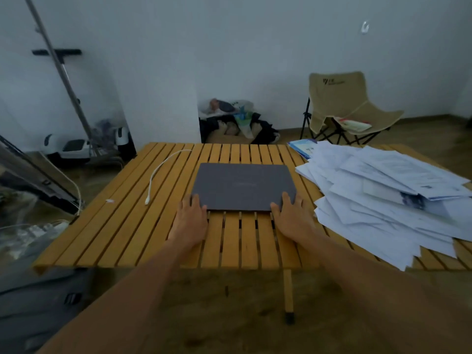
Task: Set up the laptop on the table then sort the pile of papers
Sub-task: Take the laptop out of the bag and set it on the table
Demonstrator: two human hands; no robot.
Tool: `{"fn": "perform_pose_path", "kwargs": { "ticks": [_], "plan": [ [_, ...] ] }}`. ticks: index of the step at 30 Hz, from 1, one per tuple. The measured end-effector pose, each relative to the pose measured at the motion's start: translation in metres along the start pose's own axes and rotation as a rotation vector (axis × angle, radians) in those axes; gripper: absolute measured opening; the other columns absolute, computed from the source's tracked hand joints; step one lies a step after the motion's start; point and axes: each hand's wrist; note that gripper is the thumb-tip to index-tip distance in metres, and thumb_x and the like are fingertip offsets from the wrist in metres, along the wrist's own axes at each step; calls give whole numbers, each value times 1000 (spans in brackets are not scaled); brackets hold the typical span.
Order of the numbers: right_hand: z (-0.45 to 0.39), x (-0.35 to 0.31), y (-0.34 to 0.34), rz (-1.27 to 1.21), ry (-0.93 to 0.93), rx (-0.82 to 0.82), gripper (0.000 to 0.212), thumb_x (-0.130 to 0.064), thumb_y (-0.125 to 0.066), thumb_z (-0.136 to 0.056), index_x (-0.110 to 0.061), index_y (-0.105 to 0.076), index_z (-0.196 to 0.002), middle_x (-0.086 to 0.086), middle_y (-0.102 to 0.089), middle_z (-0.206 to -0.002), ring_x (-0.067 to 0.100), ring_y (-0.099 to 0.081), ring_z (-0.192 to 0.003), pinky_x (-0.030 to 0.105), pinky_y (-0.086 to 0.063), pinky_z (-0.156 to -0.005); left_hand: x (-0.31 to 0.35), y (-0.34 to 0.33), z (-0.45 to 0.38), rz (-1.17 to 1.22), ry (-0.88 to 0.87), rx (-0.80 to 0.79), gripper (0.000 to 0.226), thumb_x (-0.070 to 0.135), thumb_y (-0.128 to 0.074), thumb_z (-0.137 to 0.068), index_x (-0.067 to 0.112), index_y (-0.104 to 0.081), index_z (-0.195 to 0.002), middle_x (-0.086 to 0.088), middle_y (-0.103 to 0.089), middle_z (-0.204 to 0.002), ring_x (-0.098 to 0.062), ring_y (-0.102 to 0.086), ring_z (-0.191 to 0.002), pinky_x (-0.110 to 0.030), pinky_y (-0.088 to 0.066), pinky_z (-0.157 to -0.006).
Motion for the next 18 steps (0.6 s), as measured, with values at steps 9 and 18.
{"fn": "perform_pose_path", "kwargs": {
  "ticks": [9,18],
  "plan": [
    [-29,-26,-21,3,-141,180,58,-49,-27,-102,-17,-30,-150,27,-31,-153,44,-30,-140,55,-25,-116,-7,-17,-1,-145,-88,9,47,26,-31,-103,4,-27,-145,-21,-20,-152,-37,-23,-139,-48,-28,-115],
    [-11,-13,-23,3,-106,209,57,-49,-29,-102,-18,-33,-149,24,-35,-151,41,-31,-140,53,-27,-116,5,3,10,-152,-43,-107,55,24,-29,-104,3,-12,-151,-18,-9,-157,-36,-17,-142,-44,-27,-117]
  ]
}}
Point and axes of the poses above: each hand's wrist, its own z-axis away from the middle knuckle, its own y-axis out of the back of the hand, x = y × z
